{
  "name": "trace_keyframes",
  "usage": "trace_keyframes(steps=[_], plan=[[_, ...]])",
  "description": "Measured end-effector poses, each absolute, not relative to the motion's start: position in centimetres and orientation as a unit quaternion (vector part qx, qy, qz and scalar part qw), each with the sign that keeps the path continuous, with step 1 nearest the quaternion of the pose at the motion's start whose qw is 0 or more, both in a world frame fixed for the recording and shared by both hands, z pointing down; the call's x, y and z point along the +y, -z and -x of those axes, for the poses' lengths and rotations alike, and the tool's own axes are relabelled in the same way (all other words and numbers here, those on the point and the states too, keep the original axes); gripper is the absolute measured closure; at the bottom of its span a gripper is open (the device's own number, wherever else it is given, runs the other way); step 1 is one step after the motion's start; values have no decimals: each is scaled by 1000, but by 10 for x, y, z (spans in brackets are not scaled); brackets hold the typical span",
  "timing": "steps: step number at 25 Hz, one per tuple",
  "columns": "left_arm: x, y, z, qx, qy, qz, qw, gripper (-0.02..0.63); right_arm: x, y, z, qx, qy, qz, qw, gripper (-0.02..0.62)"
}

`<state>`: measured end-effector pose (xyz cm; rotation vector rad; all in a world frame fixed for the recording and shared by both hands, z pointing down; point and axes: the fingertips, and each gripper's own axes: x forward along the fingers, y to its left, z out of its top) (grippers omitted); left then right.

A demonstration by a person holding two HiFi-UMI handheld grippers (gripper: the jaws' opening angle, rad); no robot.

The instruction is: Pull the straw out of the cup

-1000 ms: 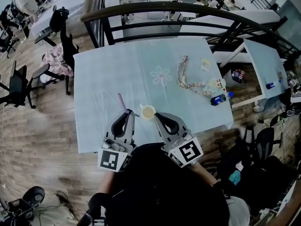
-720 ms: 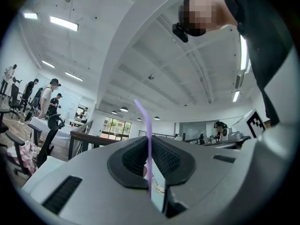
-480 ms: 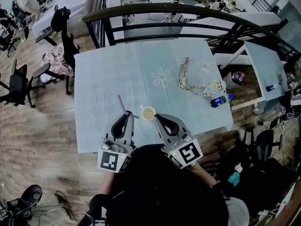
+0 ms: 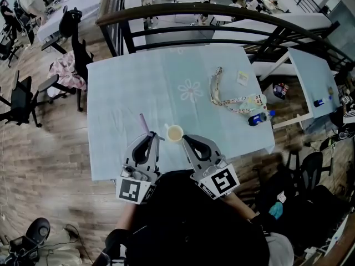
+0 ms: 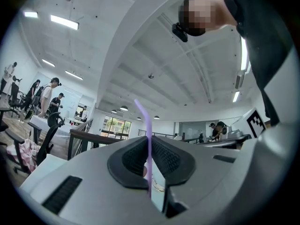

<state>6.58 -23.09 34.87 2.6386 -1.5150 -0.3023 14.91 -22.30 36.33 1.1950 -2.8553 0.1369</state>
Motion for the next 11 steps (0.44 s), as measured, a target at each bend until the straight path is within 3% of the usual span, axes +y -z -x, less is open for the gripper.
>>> trace_keyframes(steps=[11], plan=[[-230,-352,-75,-488,99,-866,50,577,-221,-363,-150,-924,-46,-378,27,588]])
